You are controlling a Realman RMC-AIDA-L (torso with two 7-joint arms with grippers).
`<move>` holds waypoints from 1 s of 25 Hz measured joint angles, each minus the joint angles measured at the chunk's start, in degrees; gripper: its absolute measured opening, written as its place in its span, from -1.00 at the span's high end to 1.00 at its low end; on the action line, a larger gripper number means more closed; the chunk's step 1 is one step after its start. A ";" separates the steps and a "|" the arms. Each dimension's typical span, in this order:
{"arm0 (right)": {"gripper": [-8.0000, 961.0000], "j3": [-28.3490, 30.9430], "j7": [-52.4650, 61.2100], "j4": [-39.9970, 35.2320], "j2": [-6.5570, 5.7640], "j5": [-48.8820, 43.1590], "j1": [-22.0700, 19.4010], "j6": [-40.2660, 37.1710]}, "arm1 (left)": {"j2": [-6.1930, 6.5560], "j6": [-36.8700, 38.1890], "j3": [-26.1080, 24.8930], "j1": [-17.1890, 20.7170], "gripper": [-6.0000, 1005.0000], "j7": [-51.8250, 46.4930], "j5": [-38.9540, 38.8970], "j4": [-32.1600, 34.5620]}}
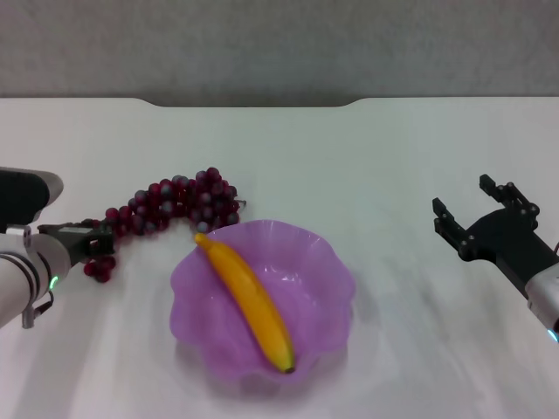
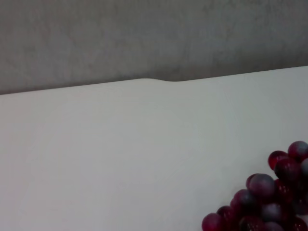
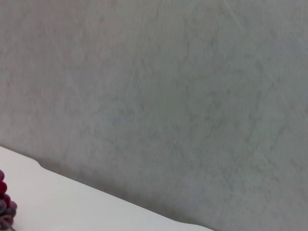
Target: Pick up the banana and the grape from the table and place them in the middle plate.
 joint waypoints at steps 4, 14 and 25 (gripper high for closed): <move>-0.59 0.00 -0.05 -0.05 0.05 0.00 0.00 0.00 | 0.16 -0.46 0.79 1.70 0.62 -0.01 0.00 2.50; -0.54 0.00 0.23 -0.59 0.07 0.01 -0.04 -0.06 | 0.20 -0.15 1.02 3.00 0.63 -0.09 0.00 5.06; -0.54 0.00 0.17 -0.58 0.07 0.01 -0.25 -0.01 | 0.27 -0.54 1.92 7.10 0.64 0.42 0.45 12.04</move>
